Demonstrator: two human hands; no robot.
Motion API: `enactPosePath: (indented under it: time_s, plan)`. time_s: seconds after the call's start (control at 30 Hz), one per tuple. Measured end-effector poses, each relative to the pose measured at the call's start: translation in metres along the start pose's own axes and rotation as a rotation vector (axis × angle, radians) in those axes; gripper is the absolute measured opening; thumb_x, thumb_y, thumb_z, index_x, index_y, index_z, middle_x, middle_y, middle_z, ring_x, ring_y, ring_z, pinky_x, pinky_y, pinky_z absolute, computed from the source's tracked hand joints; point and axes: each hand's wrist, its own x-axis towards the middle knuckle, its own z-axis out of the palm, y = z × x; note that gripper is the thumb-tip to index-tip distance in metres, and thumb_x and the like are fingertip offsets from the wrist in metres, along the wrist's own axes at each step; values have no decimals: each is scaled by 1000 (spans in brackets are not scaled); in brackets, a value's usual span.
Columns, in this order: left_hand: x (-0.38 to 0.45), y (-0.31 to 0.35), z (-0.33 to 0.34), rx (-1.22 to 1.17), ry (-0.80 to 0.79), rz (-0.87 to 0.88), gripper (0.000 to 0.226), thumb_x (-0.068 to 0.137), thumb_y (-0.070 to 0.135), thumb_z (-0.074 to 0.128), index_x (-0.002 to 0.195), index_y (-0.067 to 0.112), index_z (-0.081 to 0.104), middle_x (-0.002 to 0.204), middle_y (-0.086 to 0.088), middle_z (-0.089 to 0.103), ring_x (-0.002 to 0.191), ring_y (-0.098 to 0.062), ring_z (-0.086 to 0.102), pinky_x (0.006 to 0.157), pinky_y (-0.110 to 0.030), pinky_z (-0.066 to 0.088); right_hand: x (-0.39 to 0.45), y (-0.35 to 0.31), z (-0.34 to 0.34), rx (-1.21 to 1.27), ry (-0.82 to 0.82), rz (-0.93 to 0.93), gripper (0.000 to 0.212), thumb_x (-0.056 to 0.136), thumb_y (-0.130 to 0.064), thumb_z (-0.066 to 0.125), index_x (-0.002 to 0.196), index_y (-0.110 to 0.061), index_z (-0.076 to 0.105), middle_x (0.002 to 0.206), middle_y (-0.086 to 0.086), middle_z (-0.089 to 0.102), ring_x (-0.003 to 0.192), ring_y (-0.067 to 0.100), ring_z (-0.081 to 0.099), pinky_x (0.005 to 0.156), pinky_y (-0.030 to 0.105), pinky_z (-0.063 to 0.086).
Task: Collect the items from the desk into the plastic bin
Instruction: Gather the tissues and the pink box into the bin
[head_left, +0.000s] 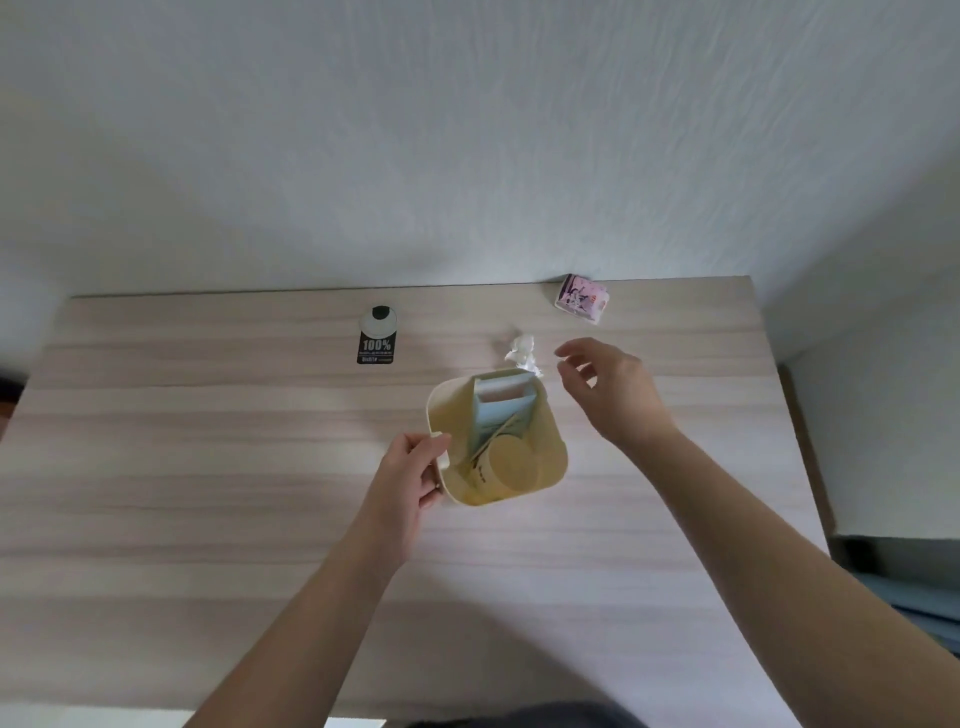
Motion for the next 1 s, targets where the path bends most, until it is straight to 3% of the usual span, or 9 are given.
enactPosePath:
  time_s: [0.1,0.23,0.33,0.4,0.47,0.6,0.7,0.8,1.0]
  plan:
    - [4,4,-7,-11,22,-8,29,75,30,65,86,11,46,47,8,36,43,-9,30,51,-29,22,30,17,21,-141,-107,43,30,90,-23,60,120,-22,61,111,-1,66,87,14,64,72,27,47]
    - [8,6,-21,-30,50,-8,26,78,28,65,86,11,48,47,10,41,42,-7,35,55,-27,30,59,28,56,-314,-297,26,56,88,-20,62,141,-21,43,137,10,47,112,30,57,89,39,49]
    - [9,9,-31,-50,63,-3,25,77,28,65,83,12,47,47,10,44,39,-5,39,41,-19,33,74,32,80,-404,-436,54,72,85,-18,67,147,-23,30,148,12,30,111,36,58,88,42,50]
    - [9,11,-38,-36,79,-4,28,73,31,67,82,13,47,48,9,41,40,-6,35,41,-20,30,79,34,92,-474,-479,74,75,85,-16,67,148,-25,26,151,11,23,109,38,58,85,43,51]
    - [10,11,-44,-26,89,1,30,72,33,67,82,13,47,48,9,41,40,-6,35,41,-21,29,82,37,100,-519,-456,81,70,85,-11,64,145,-26,31,147,11,27,108,39,58,82,43,51]
    - [9,11,-49,-58,92,5,27,73,31,66,81,14,47,48,10,46,39,-4,41,39,-18,35,78,43,106,-526,-328,56,40,87,-3,55,125,-16,52,122,16,45,99,39,57,73,42,48]
    - [9,11,-52,-61,99,7,29,71,32,66,80,14,46,48,9,44,39,-4,38,39,-19,33,72,47,103,-518,-343,93,33,88,-6,53,120,-13,57,120,16,53,103,38,56,81,41,47]
    - [9,10,-51,-59,108,0,31,69,34,68,80,14,47,52,6,38,40,-6,32,39,-20,31,62,40,90,-378,-294,113,31,88,-11,54,119,-14,61,114,13,61,103,34,58,83,37,46]
    - [8,11,-35,-59,72,-21,32,72,32,67,84,11,46,50,7,35,44,-9,28,48,-26,23,22,-12,46,-16,59,-113,22,82,-4,68,104,-8,68,96,6,64,71,18,60,67,18,43]
